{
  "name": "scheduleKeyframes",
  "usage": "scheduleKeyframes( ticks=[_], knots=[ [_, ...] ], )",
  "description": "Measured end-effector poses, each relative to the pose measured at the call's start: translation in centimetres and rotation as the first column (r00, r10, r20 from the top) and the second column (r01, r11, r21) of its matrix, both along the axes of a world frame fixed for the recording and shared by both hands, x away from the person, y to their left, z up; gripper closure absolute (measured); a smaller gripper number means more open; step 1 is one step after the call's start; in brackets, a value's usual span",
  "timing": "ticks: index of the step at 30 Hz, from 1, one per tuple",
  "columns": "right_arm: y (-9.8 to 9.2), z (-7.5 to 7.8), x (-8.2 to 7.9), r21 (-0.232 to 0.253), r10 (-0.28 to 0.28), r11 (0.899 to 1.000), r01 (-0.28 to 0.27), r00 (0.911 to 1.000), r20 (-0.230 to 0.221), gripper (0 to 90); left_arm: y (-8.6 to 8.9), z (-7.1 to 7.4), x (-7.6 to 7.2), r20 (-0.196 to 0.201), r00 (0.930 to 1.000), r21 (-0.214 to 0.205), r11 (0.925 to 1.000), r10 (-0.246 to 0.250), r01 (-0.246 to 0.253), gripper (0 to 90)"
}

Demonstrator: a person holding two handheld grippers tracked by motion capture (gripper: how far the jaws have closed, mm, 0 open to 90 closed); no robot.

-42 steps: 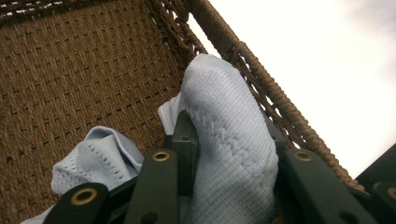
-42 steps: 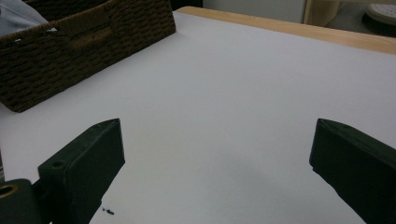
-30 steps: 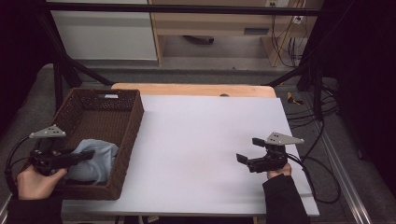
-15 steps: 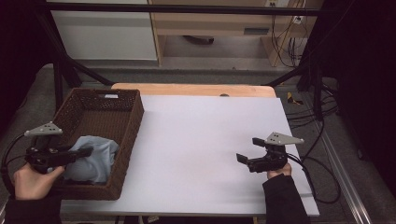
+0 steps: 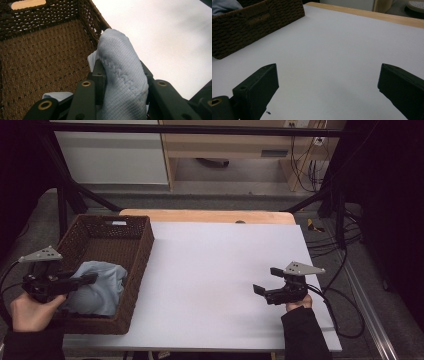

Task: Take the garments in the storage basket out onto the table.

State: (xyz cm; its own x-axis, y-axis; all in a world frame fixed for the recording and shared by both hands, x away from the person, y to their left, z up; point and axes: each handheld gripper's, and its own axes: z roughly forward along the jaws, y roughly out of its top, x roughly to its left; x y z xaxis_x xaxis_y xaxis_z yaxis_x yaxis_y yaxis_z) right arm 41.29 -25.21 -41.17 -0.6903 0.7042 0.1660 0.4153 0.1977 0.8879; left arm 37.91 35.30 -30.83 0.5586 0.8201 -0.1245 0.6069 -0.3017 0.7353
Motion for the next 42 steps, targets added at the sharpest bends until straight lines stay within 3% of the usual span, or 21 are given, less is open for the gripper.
scheduleKeyframes(
  ticks=[12, 42],
  knots=[
    [-0.1, 0.0, 0.0, 0.001, -0.001, 1.0, 0.001, 1.0, 0.0, 3.6, 0.1, 1.2, 0.3, 0.014, 0.9999, 0.008, 1.0, -0.001, 0.001, 67.3],
    [-0.1, 0.0, 0.1, -0.002, 0.001, 1.0, -0.001, 1.0, -0.002, 3.6, 0.6, 5.6, 0.7, 0.093, 0.9957, 0.008, 1.0, -0.002, 0.001, 67.4]
  ],
)
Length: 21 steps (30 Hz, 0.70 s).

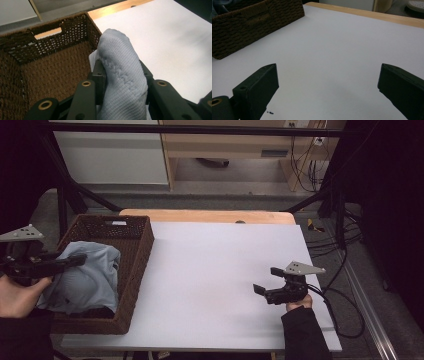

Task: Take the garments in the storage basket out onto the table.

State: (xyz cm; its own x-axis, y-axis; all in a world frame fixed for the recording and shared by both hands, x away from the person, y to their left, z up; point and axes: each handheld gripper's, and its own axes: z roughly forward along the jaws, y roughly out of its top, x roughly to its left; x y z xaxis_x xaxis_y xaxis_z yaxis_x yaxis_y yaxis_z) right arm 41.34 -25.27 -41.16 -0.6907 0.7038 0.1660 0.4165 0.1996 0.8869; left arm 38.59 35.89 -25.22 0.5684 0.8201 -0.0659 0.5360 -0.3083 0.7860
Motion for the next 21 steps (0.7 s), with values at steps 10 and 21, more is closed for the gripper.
scheduleKeyframes(
  ticks=[10, 21],
  knots=[
    [0.0, 0.0, 0.0, 0.001, -0.002, 1.0, 0.002, 1.0, 0.0, 3.6, 0.0, 1.6, 0.1, 0.026, 0.9997, -0.002, 1.0, 0.001, -0.001, 67.4],
    [0.0, 0.0, 0.0, -0.001, -0.001, 1.0, 0.001, 1.0, -0.001, 3.6, 0.0, 2.7, 0.2, 0.042, 0.9991, 0.002, 1.0, 0.004, -0.004, 67.4]
  ],
)
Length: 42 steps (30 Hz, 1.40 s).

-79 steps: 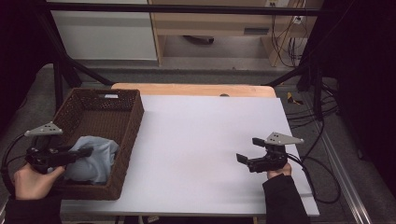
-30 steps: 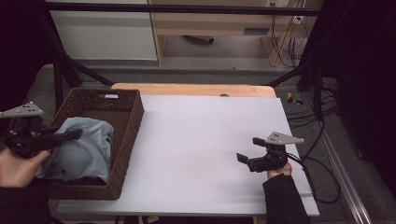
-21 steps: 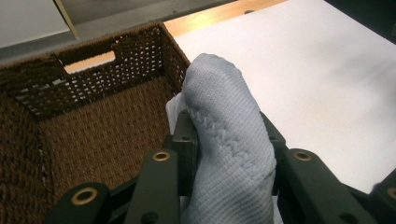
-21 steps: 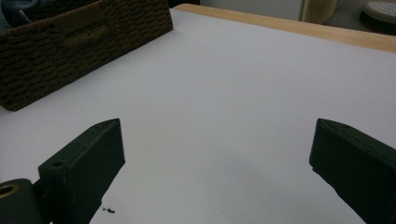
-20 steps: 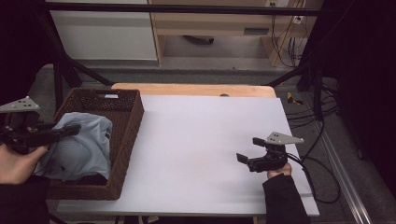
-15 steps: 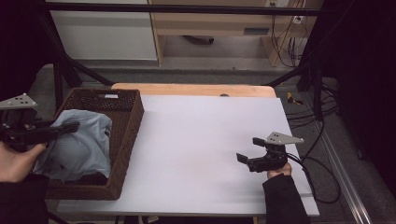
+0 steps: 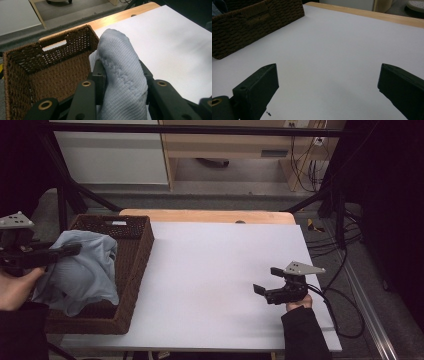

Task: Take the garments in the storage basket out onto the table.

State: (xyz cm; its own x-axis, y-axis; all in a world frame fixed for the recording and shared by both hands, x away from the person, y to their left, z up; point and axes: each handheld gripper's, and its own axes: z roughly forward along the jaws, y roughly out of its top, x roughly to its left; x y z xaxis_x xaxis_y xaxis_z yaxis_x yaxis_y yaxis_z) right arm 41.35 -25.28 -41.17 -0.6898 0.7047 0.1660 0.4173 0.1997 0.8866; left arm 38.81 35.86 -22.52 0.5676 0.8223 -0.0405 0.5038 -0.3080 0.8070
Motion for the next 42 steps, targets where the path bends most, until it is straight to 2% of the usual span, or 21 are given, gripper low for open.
scheduleKeyframes(
  ticks=[13, 27, 42],
  knots=[
    [0.0, 0.0, 0.0, 0.001, -0.001, 1.0, 0.001, 1.0, 0.001, 3.6, 0.0, 1.2, 0.1, 0.021, 0.9998, -0.013, 0.9999, -0.006, 0.006, 67.4],
    [0.0, 0.0, 0.0, 0.0, -0.001, 1.0, 0.001, 1.0, 0.0, 3.6, -0.5, 2.4, -0.2, 0.041, 0.9989, -0.007, 0.9997, -0.023, 0.024, 67.4],
    [0.0, 0.0, 0.0, 0.0, -0.002, 1.0, 0.002, 1.0, 0.001, 3.6, -2.5, 3.9, -0.2, 0.064, 0.996, 0.004, 0.9981, -0.062, 0.062, 67.4]
  ],
)
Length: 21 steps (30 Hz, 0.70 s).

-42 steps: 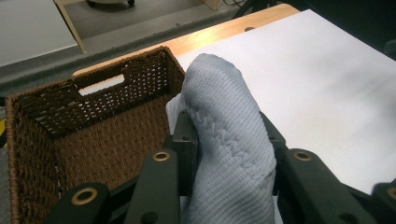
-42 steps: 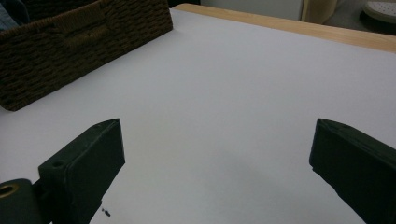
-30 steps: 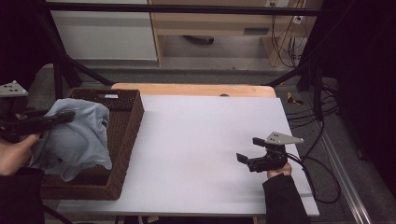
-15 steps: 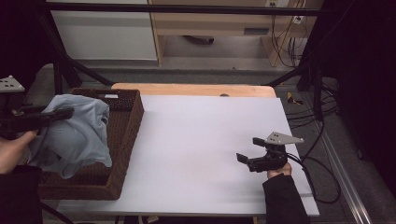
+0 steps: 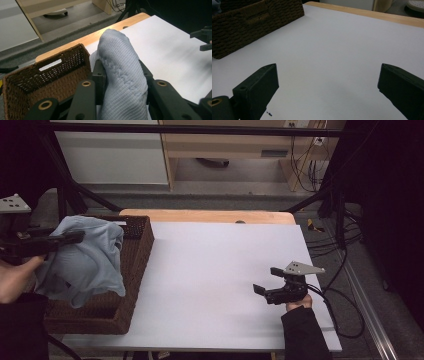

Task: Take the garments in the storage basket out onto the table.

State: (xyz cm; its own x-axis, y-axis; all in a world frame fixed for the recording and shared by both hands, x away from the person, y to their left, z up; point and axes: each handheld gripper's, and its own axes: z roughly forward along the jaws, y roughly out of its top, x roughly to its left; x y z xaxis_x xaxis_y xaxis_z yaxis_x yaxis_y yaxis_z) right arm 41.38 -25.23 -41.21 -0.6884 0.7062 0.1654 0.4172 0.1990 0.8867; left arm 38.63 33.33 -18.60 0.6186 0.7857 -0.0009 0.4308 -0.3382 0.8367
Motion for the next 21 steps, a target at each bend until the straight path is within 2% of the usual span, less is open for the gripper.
scheduleKeyframes(
  ticks=[9, 21],
  knots=[
    [0.0, 0.0, 0.0, -0.003, 0.001, 1.0, -0.001, 1.0, 0.001, 3.6, -1.1, 0.4, 0.1, 0.009, 0.9997, 0.006, 0.9998, -0.02, 0.02, 67.4],
    [0.0, 0.0, 0.0, -0.001, 0.001, 1.0, -0.001, 1.0, 0.0, 3.6, -3.6, 1.3, 0.4, 0.021, 0.9975, 0.031, 0.9973, -0.067, 0.067, 67.4]
  ],
)
